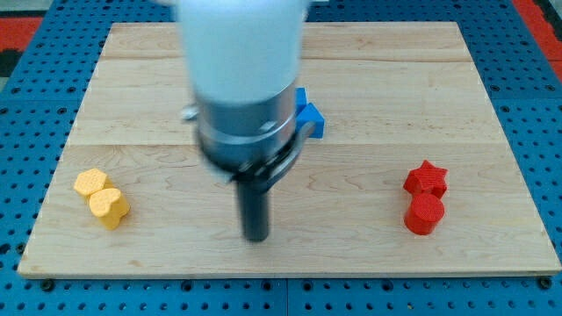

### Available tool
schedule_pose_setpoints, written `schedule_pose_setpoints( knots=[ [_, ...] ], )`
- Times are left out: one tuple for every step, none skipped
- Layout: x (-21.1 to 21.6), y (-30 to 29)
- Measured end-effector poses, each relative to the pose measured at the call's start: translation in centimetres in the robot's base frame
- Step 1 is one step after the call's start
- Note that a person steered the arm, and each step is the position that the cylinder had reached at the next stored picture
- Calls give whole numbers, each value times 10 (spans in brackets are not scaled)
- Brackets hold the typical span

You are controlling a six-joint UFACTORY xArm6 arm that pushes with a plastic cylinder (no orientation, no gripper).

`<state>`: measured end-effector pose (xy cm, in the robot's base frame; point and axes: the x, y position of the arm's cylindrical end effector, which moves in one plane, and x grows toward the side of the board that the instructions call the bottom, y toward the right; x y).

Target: Slightly move the yellow blocks a little bit up

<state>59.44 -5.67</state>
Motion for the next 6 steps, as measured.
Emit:
schedule_pose_setpoints(
  knots=[
    [3, -86],
    [-33, -147],
    [-50, -148],
    [-47, -139],
    [-30, -175],
    [-55, -213]
  ],
)
